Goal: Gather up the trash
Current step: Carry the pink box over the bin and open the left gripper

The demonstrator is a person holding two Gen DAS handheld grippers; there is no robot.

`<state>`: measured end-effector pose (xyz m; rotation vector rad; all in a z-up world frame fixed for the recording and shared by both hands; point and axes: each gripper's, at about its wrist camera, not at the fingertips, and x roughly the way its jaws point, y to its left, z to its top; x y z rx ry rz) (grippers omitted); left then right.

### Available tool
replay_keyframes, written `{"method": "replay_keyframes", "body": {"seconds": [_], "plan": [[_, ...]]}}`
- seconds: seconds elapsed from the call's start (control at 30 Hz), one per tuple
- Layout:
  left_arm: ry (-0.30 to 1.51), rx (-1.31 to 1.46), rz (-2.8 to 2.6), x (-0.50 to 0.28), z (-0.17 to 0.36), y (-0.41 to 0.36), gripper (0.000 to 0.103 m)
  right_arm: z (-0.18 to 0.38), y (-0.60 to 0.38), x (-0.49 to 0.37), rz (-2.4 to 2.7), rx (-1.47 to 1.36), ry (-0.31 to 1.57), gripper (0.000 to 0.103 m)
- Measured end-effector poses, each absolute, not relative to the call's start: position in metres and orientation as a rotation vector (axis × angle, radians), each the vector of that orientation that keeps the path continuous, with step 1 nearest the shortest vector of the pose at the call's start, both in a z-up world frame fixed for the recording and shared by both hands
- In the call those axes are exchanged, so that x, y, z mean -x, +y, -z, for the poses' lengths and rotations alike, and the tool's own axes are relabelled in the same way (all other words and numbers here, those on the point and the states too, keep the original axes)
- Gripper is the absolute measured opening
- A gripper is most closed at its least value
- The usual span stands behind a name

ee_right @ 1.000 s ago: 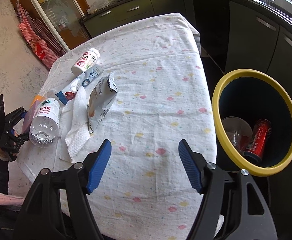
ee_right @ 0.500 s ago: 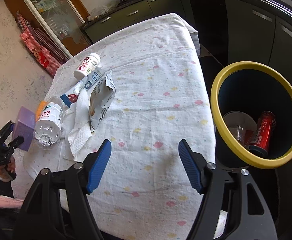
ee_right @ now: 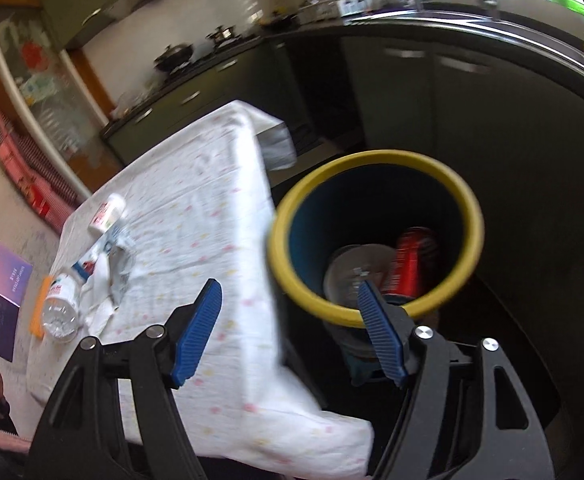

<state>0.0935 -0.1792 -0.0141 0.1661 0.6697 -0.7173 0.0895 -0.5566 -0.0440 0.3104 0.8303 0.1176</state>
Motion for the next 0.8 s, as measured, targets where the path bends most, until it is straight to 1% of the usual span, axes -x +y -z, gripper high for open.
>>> {"method": "replay_keyframes", "body": {"seconds": [0.17, 0.37, 0.57, 0.8], "plan": [[0.735, -0.122, 0.79, -0.137, 0.022, -0.259, 0.077, 0.051, -0.6, -0.067, -0.051, -0.376, 0.794, 0.068], [0.855, -0.111, 0.796, -0.197, 0.05, -0.347, 0.077, 0.066, -0.636, -0.051, -0.024, -0.45, 0.775, 0.068], [0.905, -0.136, 0.773, -0.234, 0.075, -0.405, 0.077, 0.082, -0.661, -0.044, -0.009, -0.497, 0.778, 0.068], [0.925, -0.181, 0.721, -0.264, 0.097, -0.453, 0.077, 0.091, -0.671, -0.044, -0.001, -0.526, 0.782, 0.068]]}}
